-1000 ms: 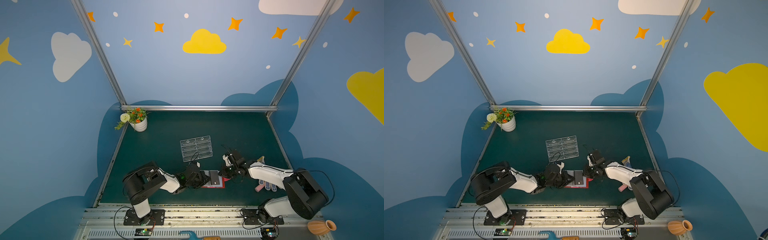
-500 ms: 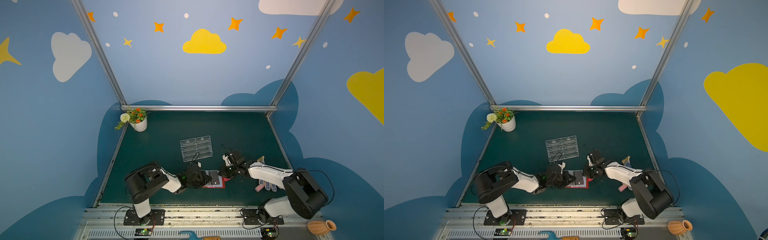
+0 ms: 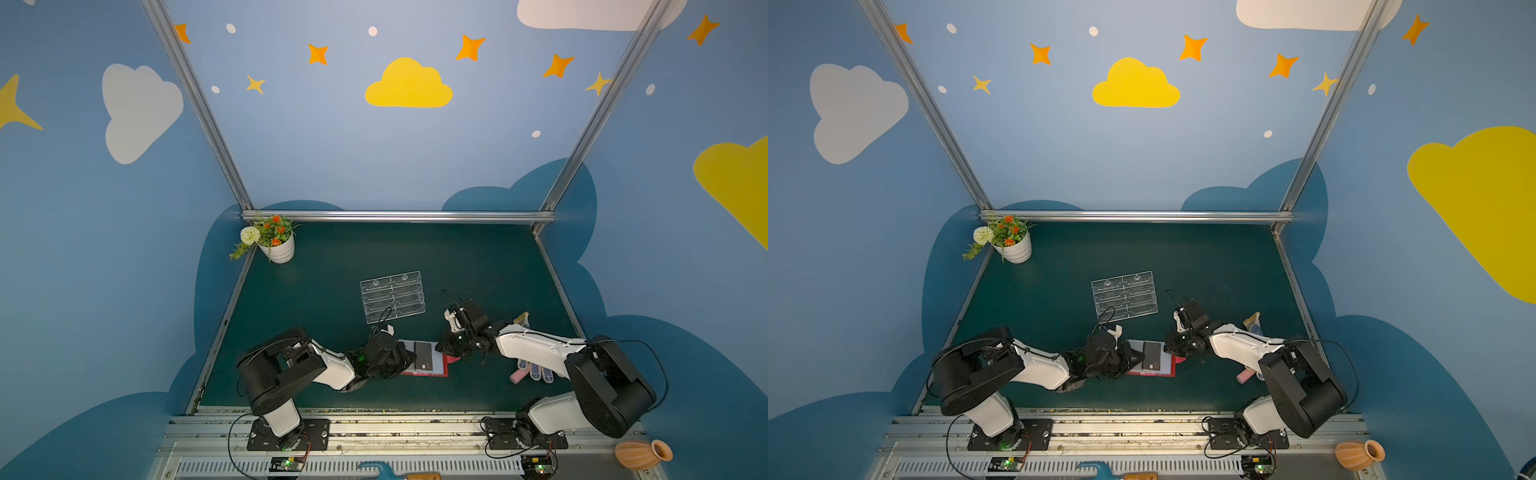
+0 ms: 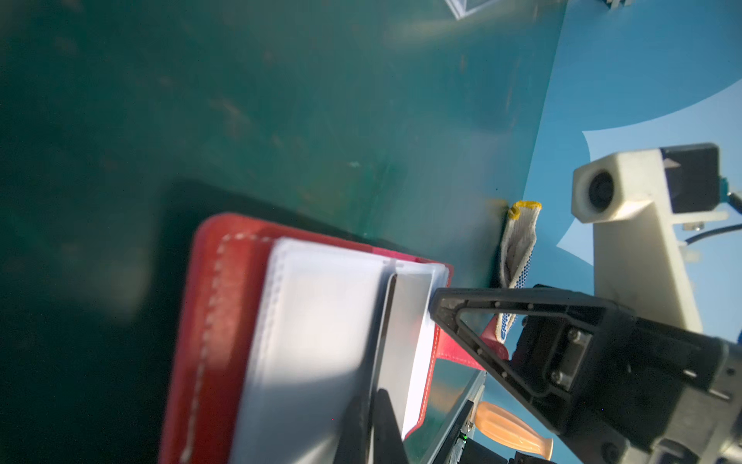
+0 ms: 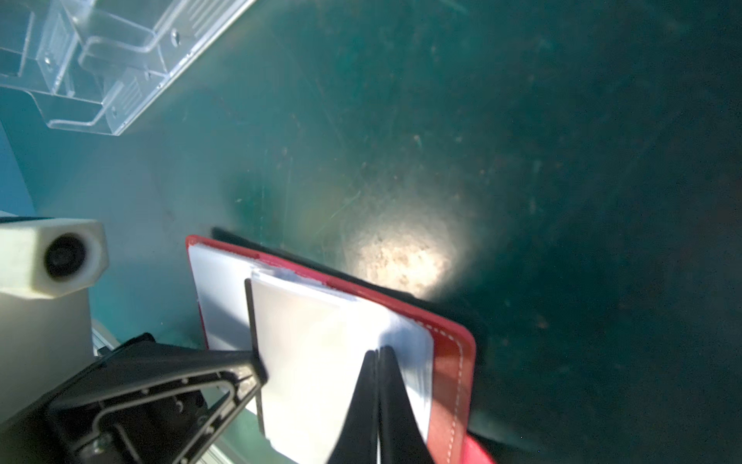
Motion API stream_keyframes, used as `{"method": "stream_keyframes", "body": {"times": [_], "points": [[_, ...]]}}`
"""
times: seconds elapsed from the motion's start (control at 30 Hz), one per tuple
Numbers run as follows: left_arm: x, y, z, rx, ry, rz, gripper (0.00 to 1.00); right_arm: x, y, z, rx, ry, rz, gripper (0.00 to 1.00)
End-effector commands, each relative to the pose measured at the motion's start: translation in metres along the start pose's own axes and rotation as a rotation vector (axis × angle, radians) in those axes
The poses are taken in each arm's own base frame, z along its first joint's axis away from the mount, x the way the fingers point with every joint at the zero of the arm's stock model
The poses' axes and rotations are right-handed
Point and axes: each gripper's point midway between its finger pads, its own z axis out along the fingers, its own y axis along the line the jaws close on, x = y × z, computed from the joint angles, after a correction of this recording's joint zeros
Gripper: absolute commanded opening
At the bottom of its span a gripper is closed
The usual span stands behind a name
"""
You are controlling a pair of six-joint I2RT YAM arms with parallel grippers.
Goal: Take the credit cards out of the card holder
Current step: Take out the credit card from the card slot.
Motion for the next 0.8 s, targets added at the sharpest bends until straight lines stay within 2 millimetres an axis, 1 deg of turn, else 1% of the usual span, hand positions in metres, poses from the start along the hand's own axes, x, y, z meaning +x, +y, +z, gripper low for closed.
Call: {"method": "stream_keyframes", "body": {"times": [0.0, 0.13, 0.43, 0.63, 0.77], "points": [[-0.004, 0.048, -0.007, -0.163, -0.028, -0.025, 0.04, 0.020, -0.029, 0.007, 0.102, 0.063, 0.029, 0.00], [-0.005, 0.052, -0.012, -0.165, -0.040, -0.026, 0.04, 0.018, -0.028, 0.003, 0.105, 0.049, 0.024, 0.00], [-0.008, 0.034, -0.022, -0.119, -0.057, 0.015, 0.04, 0.015, -0.024, 0.001, 0.097, 0.044, 0.007, 0.00], [-0.012, 0.033, -0.036, -0.122, -0.093, 0.028, 0.04, 0.011, -0.020, -0.005, 0.091, 0.027, -0.007, 0.00], [-0.008, 0.018, -0.031, -0.091, -0.059, 0.056, 0.04, 0.005, -0.011, -0.012, 0.069, 0.005, -0.023, 0.00]]}}
